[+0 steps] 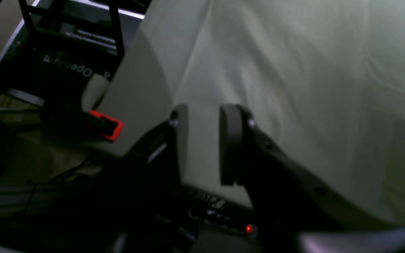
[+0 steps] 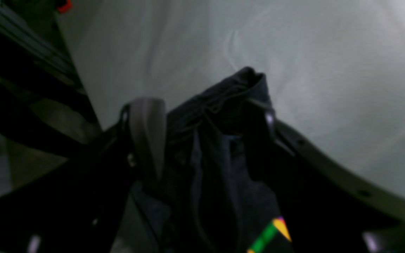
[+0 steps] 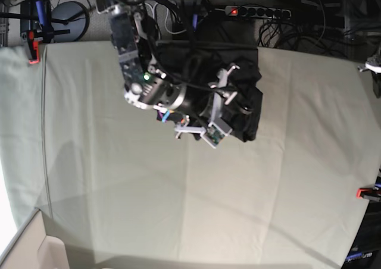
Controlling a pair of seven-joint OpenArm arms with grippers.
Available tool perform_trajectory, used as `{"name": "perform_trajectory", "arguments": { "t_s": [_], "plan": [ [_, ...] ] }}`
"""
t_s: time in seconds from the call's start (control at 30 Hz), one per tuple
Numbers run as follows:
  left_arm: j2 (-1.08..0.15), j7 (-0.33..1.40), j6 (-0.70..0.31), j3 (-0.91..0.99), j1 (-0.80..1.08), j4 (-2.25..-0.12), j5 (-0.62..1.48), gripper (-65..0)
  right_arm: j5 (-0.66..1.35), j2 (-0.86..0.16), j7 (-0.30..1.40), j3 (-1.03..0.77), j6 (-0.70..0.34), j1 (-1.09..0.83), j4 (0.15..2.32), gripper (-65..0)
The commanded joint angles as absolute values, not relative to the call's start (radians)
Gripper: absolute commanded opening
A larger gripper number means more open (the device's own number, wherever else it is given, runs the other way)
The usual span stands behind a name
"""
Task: Layout the t-shirt on the table in an organized manner, then fold the t-shirt properly
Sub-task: 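Grasp the other strip end with the right gripper and fold it toward the middle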
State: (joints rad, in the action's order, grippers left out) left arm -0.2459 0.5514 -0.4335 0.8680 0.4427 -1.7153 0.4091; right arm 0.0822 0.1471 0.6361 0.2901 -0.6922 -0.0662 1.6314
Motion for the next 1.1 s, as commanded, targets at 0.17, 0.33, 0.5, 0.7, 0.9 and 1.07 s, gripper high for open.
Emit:
{"name": "perform_trajectory", "arguments": {
  "t_s": [0.17, 0.33, 0.5, 0.7, 0.9, 1.07],
  "plan": [
    [-0.262, 0.527, -0.437, 0.874, 0.432, -1.709, 0.421, -50.2, 0.104, 0.117, 0.605, 0.199, -0.698, -0.111, 1.716, -42.9],
    [-0.24, 0.527, -0.438, 0.877, 0.395, -1.672, 0.418, -50.2, 0.101, 0.099, 0.605, 0.099, -0.698, -0.133, 1.679, -63.5],
    [-0.229, 0.527, -0.438, 0.874, 0.397, -1.67, 0.418, -50.2, 0.099, 0.097, 0.605, 0.064, -0.698, -0.136, 1.57, -65.0],
    [-0.229, 0.527, -0.438, 0.88, 0.403, -1.67, 0.418, -50.2, 0.099, 0.097, 0.604, 0.199, -0.698, -0.18, 1.534, -65.0],
    [-0.229, 0.527, -0.438, 0.881, 0.406, -1.676, 0.418, -50.2, 0.101, 0.053, 0.599, 0.498, -0.698, -0.179, 1.535, -65.0],
    [-0.229, 0.527, -0.44, 0.881, 0.407, -1.676, 0.42, -50.2, 0.102, -0.007, 0.604, 0.595, -0.698, -0.176, 1.603, -65.0]
  ]
}}
